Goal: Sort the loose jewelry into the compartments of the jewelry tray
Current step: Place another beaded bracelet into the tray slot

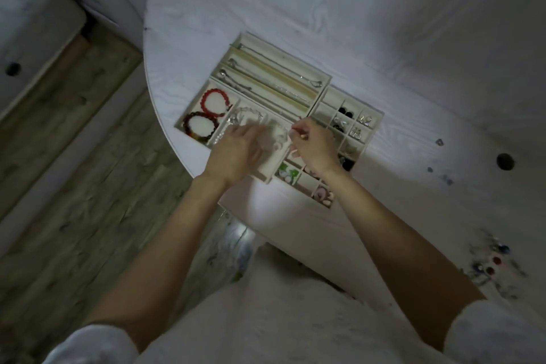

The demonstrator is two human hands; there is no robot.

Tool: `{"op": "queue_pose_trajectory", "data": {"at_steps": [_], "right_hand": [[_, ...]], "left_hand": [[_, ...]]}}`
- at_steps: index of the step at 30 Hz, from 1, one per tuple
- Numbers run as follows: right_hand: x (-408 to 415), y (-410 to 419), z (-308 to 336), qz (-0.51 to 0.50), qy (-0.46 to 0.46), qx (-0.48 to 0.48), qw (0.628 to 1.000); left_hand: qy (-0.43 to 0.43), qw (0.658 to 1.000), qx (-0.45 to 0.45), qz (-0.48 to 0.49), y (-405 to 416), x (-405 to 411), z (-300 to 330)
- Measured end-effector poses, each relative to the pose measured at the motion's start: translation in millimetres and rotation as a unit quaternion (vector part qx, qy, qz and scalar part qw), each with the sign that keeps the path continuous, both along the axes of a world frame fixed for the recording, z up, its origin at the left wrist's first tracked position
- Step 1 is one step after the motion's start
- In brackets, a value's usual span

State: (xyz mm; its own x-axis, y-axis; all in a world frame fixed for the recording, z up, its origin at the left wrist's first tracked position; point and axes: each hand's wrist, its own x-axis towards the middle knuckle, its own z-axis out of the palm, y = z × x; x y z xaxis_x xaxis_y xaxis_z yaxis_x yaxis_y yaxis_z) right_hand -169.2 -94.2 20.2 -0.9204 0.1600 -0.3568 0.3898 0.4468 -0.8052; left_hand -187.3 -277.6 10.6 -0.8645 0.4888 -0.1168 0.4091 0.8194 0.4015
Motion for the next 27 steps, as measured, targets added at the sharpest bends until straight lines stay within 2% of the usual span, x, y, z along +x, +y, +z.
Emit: {"op": "queue_pose_trajectory", "data": {"at_steps": [2, 4, 6, 9, 12, 15, 19, 24, 27], "right_hand": [[1, 3, -4, 0.055, 0.03, 0.096, 0.993], [4, 3, -7, 0.149, 0.106, 0.223, 0.958], [8, -2, -11, 0.226, 0.175, 0.307, 0.908], [10, -11, -20, 0.287, 0.177, 0.379, 0.862], [11, -12, -25, 0.297, 0.155, 0.415, 0.846], [13, -7, -24, 0.277, 0.157, 0.429, 0.845], [12, -5, -22, 0.251, 0.167, 0.429, 0.852], [7, -8, -24, 0.281, 0.161, 0.428, 0.844], [5, -11, -27, 0.282, 0.144, 0.438, 0.841]], "left_hand": [[0.078, 0.995, -0.044, -0.044, -7, -8, -7], [0.124, 0.991, -0.041, -0.042, -12, -15, -10], [0.15, 0.985, -0.053, -0.063, -13, -22, -12], [0.143, 0.972, -0.119, -0.141, -11, -30, -19], [0.152, 0.959, -0.155, -0.184, -6, -33, -23], [0.165, 0.957, -0.157, -0.182, -3, -35, -25], [0.143, 0.968, -0.126, -0.165, -2, -34, -25], [0.177, 0.973, -0.055, -0.136, -8, -25, -20], [0.191, 0.971, -0.044, -0.139, -11, -20, -20]]}}
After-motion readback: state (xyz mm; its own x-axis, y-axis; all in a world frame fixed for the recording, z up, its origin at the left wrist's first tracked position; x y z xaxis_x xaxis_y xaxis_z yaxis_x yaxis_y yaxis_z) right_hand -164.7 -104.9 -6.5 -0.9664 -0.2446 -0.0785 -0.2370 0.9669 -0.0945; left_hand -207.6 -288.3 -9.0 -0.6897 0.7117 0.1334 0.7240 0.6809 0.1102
